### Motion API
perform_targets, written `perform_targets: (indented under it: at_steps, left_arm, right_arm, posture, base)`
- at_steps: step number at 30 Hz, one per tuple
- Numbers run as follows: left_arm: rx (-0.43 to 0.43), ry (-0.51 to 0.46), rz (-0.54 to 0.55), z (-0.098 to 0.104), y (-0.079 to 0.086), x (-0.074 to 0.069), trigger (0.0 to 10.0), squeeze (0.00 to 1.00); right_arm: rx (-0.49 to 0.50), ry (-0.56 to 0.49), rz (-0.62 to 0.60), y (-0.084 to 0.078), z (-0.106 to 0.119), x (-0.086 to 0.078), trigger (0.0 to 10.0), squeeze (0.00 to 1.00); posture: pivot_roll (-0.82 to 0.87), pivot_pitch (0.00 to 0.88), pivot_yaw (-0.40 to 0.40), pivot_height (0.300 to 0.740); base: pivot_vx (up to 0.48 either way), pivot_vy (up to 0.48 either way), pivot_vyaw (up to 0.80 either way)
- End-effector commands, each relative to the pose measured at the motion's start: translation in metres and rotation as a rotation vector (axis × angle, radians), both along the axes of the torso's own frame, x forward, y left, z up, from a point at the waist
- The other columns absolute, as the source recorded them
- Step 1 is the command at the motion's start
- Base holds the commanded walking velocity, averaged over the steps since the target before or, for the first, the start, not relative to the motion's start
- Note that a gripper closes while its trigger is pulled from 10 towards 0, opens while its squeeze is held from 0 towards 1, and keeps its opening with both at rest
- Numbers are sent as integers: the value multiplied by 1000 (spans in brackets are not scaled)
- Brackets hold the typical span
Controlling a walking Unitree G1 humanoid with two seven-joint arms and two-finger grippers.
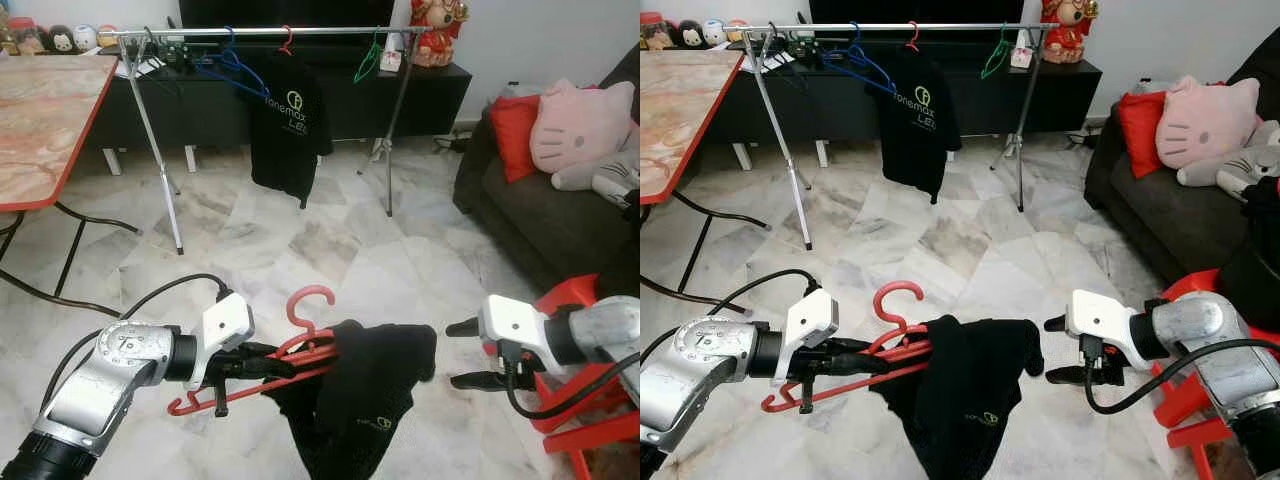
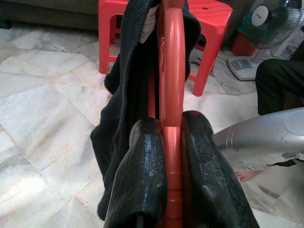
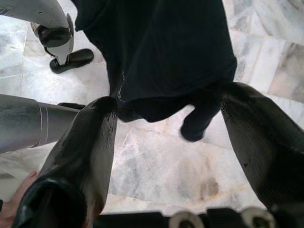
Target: Hang hanger
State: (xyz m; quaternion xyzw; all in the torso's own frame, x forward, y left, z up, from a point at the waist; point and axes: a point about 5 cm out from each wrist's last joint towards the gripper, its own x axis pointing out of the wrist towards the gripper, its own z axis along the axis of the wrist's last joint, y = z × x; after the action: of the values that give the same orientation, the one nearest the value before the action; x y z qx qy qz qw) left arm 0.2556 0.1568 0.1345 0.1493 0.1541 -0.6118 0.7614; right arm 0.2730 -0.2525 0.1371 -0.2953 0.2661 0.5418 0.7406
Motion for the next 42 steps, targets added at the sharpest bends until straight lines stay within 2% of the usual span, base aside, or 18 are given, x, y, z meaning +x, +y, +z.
perform_targets:
  at_steps: [1, 4, 5, 15, 18, 22, 25, 36, 42]
  left_arm:
    - [-59, -55, -34, 20, -5, 4, 0, 0]
    - [-71, -57, -42, 22, -7, 3, 0, 0]
    - [-73, -58, -46, 23, -9, 3, 0, 0]
    - [-93, -51, -55, 23, -13, 1, 0, 0]
    - [-94, -49, -58, 23, -14, 1, 0, 0]
    - [-96, -49, -63, 23, -15, 1, 0, 0]
    - [-98, -49, -66, 23, -17, 1, 0, 0]
    - [-104, -47, -71, 22, -21, 1, 0, 0]
    - [-105, -49, -69, 22, -22, 2, 0, 0]
  right_arm:
    - [11, -44, -43, -6, 1, 4, 10000, 0]
    - [16, -86, -68, -4, 0, 10, 10000, 0]
    - [10, -136, -100, -3, -1, 16, 10000, 0]
    - [9, -222, -191, -7, -8, 28, 10000, 0]
    - [35, -195, -195, -6, -11, 27, 10000, 0]
    - [69, -101, -147, -1, -19, 18, 10000, 0]
    - [94, -118, -186, -1, -22, 22, 10000, 0]
    - [117, -67, -226, 0, -36, 25, 10000, 0]
    - [195, -23, -287, 1, -44, 26, 10000, 0]
  posture:
    - [-95, 0, -122, 740]
    - [-95, 0, -122, 740]
    - [-95, 0, -122, 740]
    - [-87, 0, -120, 740]
    - [-87, 0, -120, 740]
    - [-85, 0, -120, 740]
    - [-84, 0, -120, 740]
    - [-77, 0, -124, 740]
    - [-76, 0, -123, 740]
  base:
    - [0, 0, 0]
    - [0, 0, 0]
    - [0, 0, 0]
    - [0, 0, 0]
    - [0, 0, 0]
    - [0, 0, 0]
    - [0, 0, 0]
    - [0, 0, 0]
    - [0, 0, 0]
